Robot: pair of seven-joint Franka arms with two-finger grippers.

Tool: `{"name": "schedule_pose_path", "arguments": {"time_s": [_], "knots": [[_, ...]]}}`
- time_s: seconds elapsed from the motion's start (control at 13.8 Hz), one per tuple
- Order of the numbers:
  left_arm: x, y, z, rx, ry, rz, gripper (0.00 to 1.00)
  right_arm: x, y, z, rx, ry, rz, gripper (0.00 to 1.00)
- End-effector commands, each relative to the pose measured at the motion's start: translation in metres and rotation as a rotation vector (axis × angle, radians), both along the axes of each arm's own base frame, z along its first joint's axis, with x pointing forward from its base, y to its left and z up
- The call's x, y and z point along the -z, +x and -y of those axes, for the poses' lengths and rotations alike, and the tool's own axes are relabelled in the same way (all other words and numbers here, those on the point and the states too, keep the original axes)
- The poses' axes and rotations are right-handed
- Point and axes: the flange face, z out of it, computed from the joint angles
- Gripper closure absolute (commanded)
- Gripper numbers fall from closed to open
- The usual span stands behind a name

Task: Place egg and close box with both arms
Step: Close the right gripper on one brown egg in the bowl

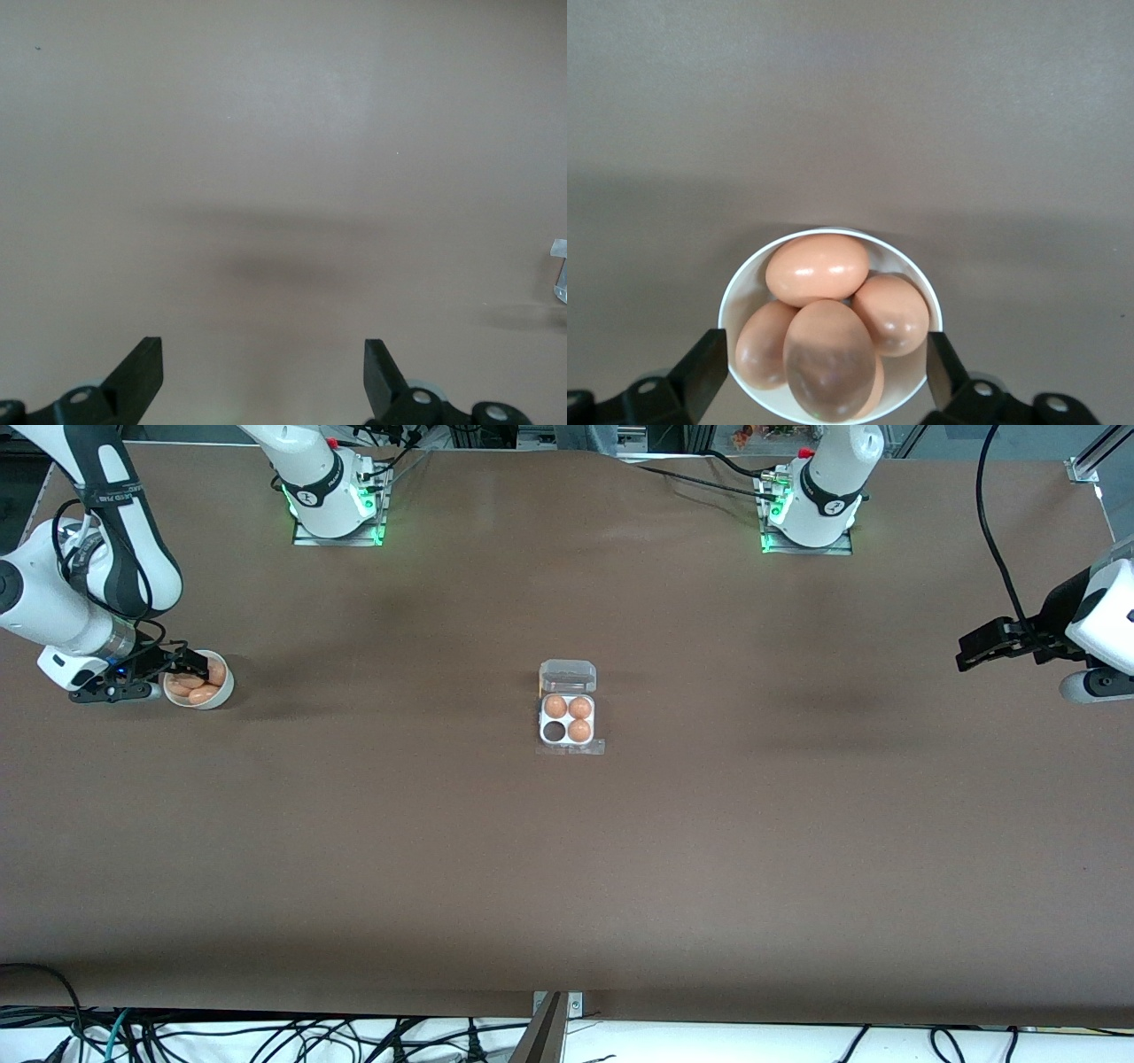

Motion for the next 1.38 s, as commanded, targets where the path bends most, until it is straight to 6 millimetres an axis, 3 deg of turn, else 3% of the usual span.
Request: {"name": "schedule_pose_path", "arguments": {"time_s": [0.0, 0.29, 0.44, 0.8, 1.31], "knots": [[-0.006, 0.003, 0.0, 0.017, 0.0, 0.007, 0.0, 0.001, -0.004, 0.002, -0.011, 0.003, 0.001, 0.14], [-0.006, 0.003, 0.0, 0.018, 0.0, 0.007, 0.0, 0.001, -0.004, 0.001, -0.016, 0.004, -0.002, 0.46], [-0.006, 0.003, 0.0, 0.017, 0.0, 0.007, 0.0, 0.001, -0.004, 0.001, -0.013, 0.006, -0.004, 0.52], [-0.006, 0.003, 0.003, 0.02, 0.001, 0.007, 0.0, 0.003, -0.006, 0.0, -0.007, 0.015, -0.023, 0.64], [-0.005, 0.003, 0.007, 0.018, 0.002, 0.006, 0.0, -0.009, 0.005, -0.002, -0.004, 0.021, -0.037, 0.68]]}}
